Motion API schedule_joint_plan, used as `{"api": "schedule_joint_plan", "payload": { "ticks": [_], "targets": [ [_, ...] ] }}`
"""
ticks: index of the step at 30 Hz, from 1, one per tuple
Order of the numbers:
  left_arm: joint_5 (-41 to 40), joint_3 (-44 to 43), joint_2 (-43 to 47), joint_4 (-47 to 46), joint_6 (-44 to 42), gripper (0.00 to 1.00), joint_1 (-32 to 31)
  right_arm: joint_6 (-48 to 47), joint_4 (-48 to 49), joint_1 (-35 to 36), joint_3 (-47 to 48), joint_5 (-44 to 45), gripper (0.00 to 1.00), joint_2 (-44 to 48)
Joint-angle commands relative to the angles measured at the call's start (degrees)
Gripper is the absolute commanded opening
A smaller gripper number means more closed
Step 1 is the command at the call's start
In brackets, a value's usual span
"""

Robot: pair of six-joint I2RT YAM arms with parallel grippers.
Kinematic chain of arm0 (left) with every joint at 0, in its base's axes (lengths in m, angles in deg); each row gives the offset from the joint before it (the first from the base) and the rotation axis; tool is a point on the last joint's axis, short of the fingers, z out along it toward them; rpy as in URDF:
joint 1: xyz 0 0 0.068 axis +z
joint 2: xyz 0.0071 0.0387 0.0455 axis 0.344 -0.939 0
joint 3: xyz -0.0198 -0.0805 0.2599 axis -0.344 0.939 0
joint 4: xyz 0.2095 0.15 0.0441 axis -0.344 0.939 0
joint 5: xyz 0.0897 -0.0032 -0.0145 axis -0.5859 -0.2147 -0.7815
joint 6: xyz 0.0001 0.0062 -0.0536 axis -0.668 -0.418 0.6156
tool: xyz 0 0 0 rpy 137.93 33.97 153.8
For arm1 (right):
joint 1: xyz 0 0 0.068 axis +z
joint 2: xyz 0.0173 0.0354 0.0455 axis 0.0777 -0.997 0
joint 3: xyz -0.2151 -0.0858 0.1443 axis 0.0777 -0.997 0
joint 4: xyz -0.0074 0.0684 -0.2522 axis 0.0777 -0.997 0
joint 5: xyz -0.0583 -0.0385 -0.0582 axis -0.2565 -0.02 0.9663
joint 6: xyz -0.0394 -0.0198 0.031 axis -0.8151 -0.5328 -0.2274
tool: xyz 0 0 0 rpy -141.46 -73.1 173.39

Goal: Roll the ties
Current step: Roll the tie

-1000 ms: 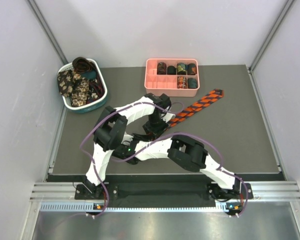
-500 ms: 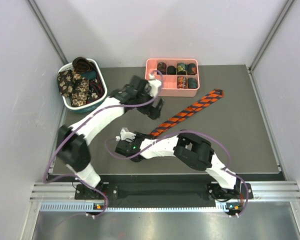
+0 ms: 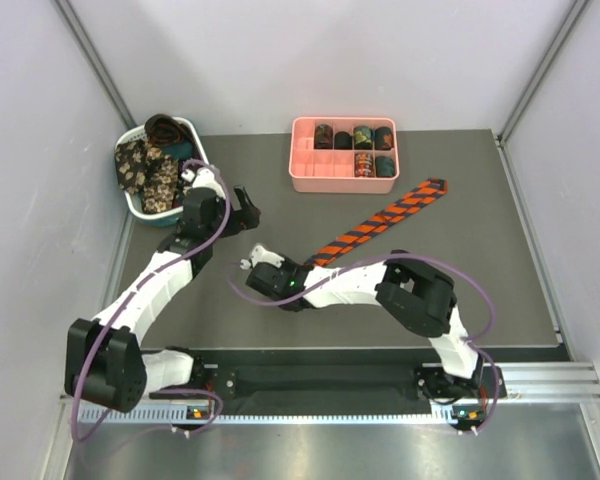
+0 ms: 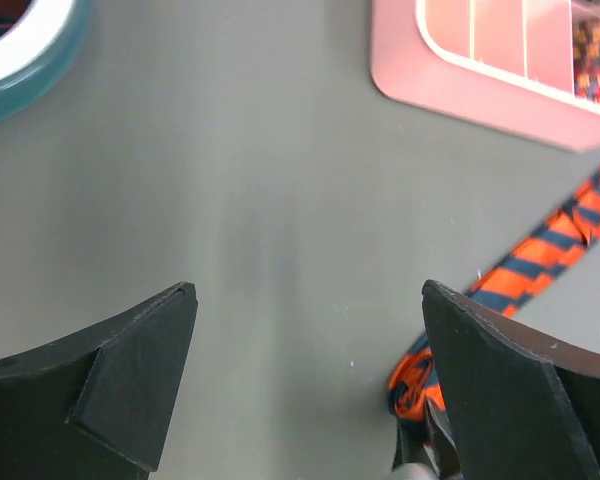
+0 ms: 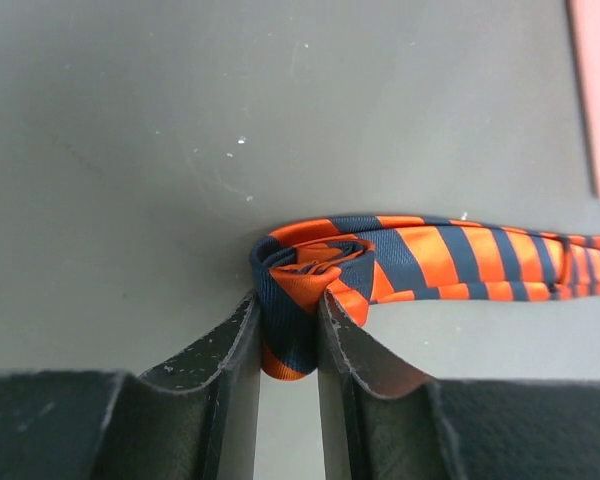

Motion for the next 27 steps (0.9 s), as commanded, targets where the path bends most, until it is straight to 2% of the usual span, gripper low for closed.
{"api": "schedule_joint_plan", "payload": {
  "ticks": [1,5,15,19,23,27],
  "targets": [
    [-3.0,2.7,4.1,-8.2,4.9,0.99,0.7,1.3,3.8,-2.2,-3.0,-9.9,0.08,3.6],
    [-4.7,5.8,6.4,-9.8,4.9,0.99,0.8,2.7,5.7,-4.5,-4.8,-16.5,0.07,6.9],
    [-2.4,11.3,6.8,-13.6,5.6,0.99,0.9,5.6,14.0,-13.8,-13.9,-35.8,0.06,15.6],
    [1.1,11.9,6.6,-14.9,3.5,0.99,0.9,6.3,16.5,-17.9,-16.4,-45.9,0.06,17.3],
    [11.1,11.6,4.3,-16.5,1.3,0.99,0.8,7.8,18.9,-22.9,-17.8,-60.4,0.05,17.2],
    [15.0,10.8,1.0,-17.6,0.3,0.99,-0.2,9.4,21.1,-27.7,-18.6,-70.0,0.05,15.9]
  ]
}}
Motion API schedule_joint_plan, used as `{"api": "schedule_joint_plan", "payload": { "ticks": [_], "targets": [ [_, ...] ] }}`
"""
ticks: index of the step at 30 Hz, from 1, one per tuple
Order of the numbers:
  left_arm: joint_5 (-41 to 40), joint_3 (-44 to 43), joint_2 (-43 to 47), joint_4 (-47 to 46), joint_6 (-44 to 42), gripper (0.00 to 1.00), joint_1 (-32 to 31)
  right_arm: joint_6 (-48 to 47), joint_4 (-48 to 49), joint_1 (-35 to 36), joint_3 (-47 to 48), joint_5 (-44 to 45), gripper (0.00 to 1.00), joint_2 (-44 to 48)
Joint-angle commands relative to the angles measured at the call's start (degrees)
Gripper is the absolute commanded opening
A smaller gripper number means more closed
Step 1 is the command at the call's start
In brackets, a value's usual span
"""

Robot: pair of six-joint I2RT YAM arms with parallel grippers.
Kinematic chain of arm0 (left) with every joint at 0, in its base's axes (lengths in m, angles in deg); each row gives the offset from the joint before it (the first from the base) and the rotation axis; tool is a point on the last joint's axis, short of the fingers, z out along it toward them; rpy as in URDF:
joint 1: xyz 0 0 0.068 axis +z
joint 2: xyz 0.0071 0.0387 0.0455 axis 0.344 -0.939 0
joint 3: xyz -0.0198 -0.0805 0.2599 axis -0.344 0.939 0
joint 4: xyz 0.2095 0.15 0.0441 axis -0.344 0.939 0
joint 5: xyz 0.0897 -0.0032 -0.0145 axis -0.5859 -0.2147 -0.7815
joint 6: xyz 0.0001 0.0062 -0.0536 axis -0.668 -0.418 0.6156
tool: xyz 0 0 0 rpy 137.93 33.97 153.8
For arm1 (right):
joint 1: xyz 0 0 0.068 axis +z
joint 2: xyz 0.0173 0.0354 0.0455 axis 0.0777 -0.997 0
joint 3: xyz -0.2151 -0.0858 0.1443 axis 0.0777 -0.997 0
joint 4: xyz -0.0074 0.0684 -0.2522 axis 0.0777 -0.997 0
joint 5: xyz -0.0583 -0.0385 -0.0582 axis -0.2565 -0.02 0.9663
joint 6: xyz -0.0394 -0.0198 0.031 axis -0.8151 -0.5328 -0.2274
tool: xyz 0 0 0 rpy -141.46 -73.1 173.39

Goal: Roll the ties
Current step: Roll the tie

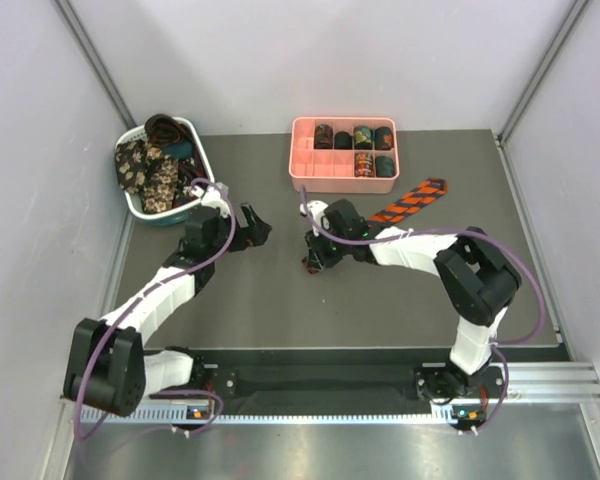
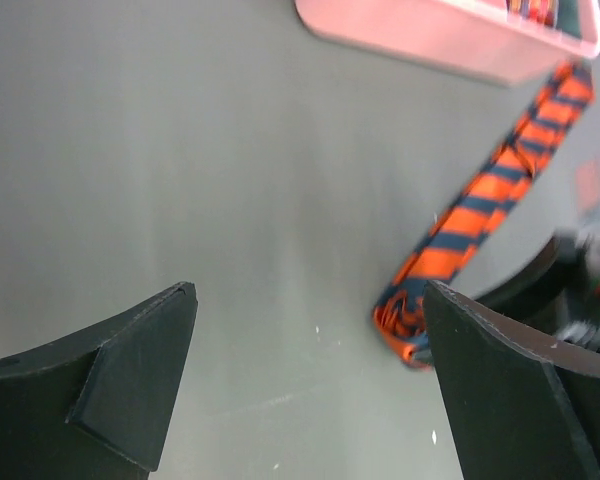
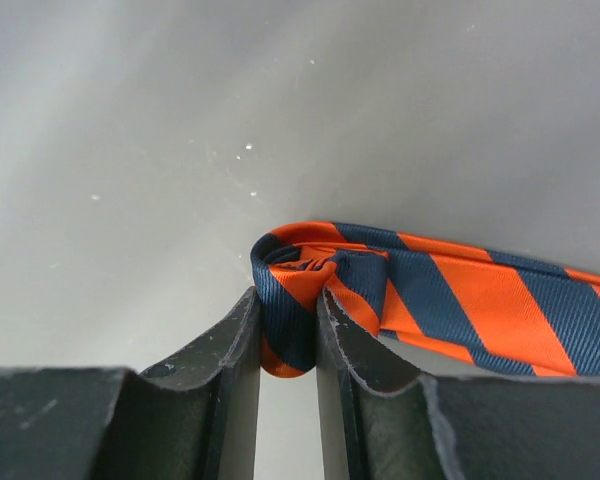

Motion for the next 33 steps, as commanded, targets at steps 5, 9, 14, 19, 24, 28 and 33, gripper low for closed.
{"api": "schedule_joint_plan", "payload": {
  "ticks": [5,9,14,19,24,28,33],
  "targets": [
    [6.7,-2.1,-5.2,-5.7,-6.1,0.96,-5.0,5.0,7.5,-7.0,-2.6,-23.5,0.06,-1.4],
    [4.2,-3.7,-9.2,-6.1,-11.7,0.96,-12.0,6.3,9.0,-10.2,-2.7,-28.8,0.06,-3.4],
    [7.3,-4.0,-12.1,-7.9,-18.6,0.87,-15.2,10.8,15.1,-13.0,-4.6,-36.1,0.06,-5.7],
    [12.0,-4.2,-13.1,-9.4,-24.2,0.85,-15.7,12.5,17.1,-15.6,-5.4,-38.9,0.07,-6.4],
    [16.0,-5.1,-15.5,-10.3,-30.7,0.88,-16.5,12.5,16.4,-17.1,-4.5,-40.4,0.07,-7.7],
    [16.1,-6.7,-18.4,-9.3,-34.9,0.87,-17.4,12.5,15.7,-17.5,-2.7,-41.9,0.07,-10.0],
    [14.0,-10.3,-22.4,-5.8,-39.2,0.87,-19.9,13.5,16.6,-17.8,-1.4,-43.4,0.07,-11.9]
  ]
}}
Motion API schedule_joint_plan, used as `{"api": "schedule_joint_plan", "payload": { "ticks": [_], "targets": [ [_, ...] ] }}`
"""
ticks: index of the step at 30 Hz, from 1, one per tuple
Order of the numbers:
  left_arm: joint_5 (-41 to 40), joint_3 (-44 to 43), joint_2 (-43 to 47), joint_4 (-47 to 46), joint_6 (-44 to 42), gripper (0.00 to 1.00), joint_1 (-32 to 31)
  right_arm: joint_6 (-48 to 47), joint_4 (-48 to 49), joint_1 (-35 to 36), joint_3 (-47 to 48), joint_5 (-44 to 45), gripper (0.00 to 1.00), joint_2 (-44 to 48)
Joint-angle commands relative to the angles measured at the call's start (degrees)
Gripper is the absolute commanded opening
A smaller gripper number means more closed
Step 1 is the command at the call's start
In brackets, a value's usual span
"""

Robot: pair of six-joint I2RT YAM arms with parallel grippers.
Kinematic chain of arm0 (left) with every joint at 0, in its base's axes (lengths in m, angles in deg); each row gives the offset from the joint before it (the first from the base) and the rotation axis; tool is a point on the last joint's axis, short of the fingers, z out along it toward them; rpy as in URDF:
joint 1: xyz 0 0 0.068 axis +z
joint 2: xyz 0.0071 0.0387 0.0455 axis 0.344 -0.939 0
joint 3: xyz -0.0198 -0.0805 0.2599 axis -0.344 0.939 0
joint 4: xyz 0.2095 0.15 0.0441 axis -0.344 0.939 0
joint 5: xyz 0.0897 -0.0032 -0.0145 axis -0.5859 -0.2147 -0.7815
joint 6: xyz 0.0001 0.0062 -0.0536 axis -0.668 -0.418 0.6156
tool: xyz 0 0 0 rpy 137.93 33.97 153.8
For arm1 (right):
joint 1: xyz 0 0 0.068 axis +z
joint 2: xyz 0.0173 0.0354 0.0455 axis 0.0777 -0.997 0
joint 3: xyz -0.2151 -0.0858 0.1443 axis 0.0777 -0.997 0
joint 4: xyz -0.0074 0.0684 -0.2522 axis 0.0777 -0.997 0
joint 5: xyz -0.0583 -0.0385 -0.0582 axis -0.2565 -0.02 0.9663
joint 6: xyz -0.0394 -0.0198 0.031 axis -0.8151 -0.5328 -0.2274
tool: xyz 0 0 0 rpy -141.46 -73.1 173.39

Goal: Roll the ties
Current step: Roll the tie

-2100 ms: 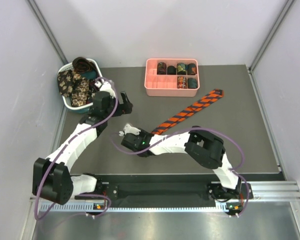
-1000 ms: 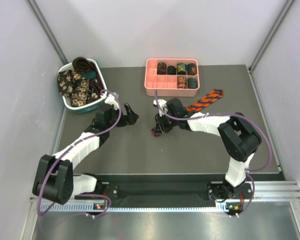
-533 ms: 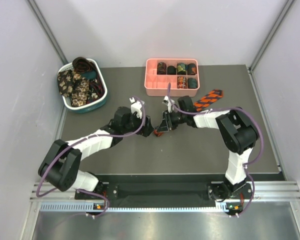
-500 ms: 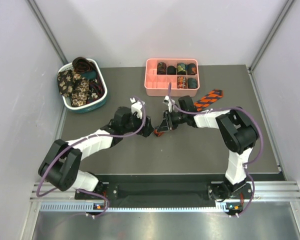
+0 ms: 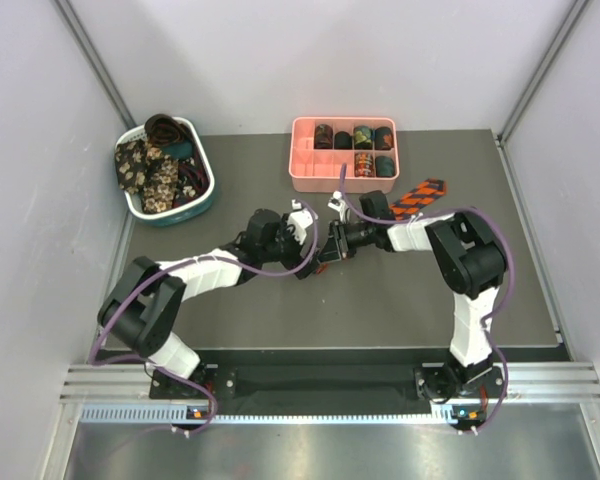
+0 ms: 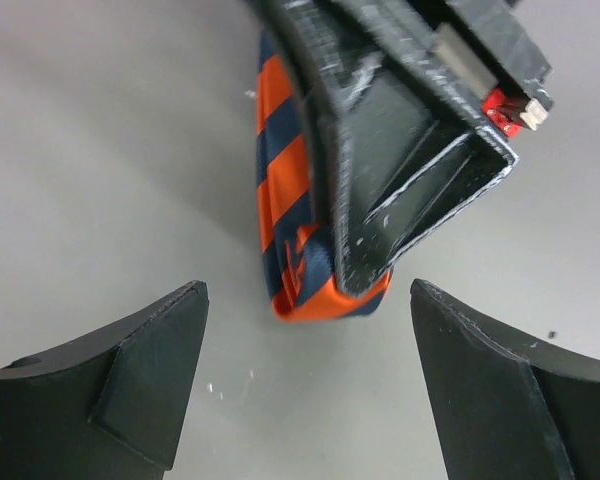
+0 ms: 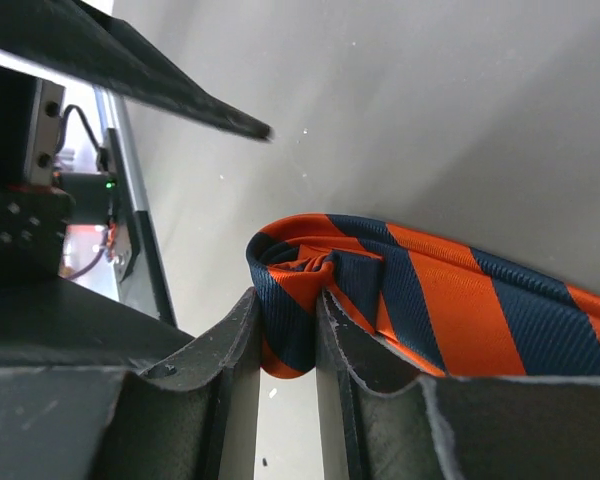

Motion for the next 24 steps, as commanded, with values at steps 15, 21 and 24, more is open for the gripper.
{"api": "schedule_joint_plan", "payload": {
  "ticks": [15,21,24],
  "targets": [
    [-4.9,-5.3,-6.7,2.1,-11.2,0.85,-4.1,4.7,5.5,-0.8,1.9,-4.5,0.08,-1.9],
    [-8.3,-6.8,-9.2,4.2,-11.9,0.79,-4.9,5.2,5.6,-0.7,2.1,-4.5,0.09,-2.2],
    [-9.0,-7.0,-10.0,4.6,-12.4,0.74,-5.5,6.0,6.6,-0.8,2.1,-5.0,0.09,-2.5]
  ]
}}
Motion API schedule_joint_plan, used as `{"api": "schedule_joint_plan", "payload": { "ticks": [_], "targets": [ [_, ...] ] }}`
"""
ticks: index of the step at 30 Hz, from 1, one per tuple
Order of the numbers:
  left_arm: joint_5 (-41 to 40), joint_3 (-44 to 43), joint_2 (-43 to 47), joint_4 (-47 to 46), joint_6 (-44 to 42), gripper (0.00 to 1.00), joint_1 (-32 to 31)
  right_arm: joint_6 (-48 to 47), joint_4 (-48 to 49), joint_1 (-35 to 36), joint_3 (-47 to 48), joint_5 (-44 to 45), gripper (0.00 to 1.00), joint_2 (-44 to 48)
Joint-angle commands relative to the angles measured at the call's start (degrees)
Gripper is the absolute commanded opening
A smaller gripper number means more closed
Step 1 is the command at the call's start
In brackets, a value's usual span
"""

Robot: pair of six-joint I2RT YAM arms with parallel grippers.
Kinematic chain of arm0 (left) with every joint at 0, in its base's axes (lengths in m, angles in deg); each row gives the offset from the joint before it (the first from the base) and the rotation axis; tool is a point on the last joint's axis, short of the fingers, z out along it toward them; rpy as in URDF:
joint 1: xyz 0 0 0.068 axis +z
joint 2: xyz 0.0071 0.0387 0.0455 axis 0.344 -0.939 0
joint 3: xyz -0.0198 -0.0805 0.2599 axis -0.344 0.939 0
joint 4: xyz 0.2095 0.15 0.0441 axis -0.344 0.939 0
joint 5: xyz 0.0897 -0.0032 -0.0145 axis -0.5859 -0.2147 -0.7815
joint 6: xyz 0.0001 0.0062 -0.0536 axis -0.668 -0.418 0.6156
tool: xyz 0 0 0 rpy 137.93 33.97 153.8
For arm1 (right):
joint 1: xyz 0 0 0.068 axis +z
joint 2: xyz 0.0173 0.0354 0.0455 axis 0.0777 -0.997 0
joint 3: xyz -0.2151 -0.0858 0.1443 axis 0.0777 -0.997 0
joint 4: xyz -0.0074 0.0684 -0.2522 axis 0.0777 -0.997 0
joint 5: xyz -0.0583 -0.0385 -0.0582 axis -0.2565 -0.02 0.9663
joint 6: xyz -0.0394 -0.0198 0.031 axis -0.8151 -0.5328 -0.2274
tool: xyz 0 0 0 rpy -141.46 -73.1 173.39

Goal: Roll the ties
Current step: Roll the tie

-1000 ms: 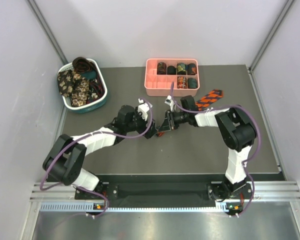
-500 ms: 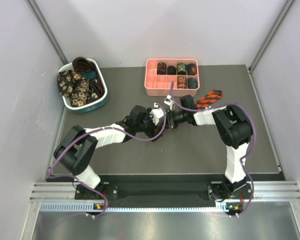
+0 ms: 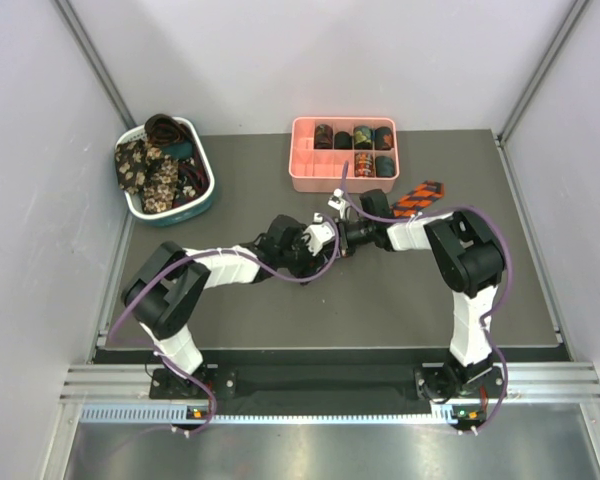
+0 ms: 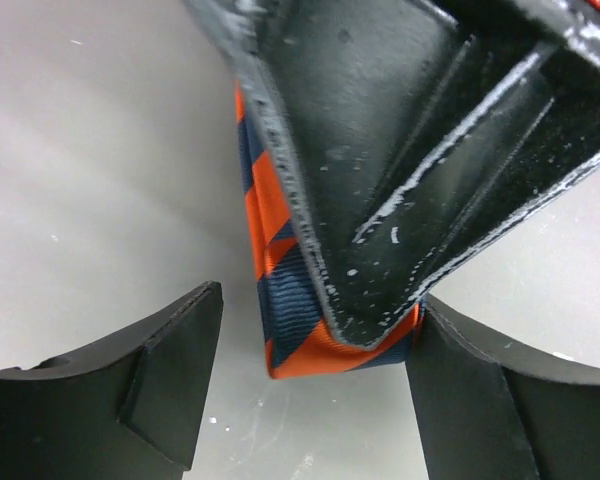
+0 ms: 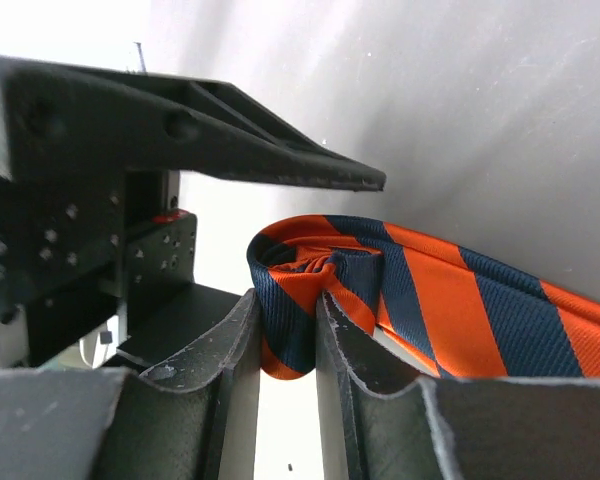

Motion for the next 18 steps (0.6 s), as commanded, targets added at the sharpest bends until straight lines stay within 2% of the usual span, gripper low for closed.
{"api": "schedule_joint_plan", "payload": {
  "ticks": [1,4,9,14,18],
  "targets": [
    [-1.5,-2.0,-0.5,0.1,-1.7,0.72,-0.9,0.4,4.1,-0.3,1.3,-2.2,0.09,-1.2],
    [-1.5,-2.7,-0.7,1.1,-1.4,0.62,-1.0,0.3,3.6,-0.5,1.4,-1.9,0.09,-1.0],
    [-2.4,-4.6,-0.8,5.3,0.1,0.53,-1.5,-1.4,1.7,-0.8,2.0,-0.9,0.10,-1.2],
    [-7.5,-6.6,-0.7,10.8,1.9,0.48,-2.7,-2.8,-0.3,-0.9,2.8,0.4,0.11,-1.7],
    [-8.6,-7.3,-0.8,12.8,3.1,0.48,-2.8,-5.5,-4.2,-1.1,4.4,2.4,0.14,-2.5]
  ]
}}
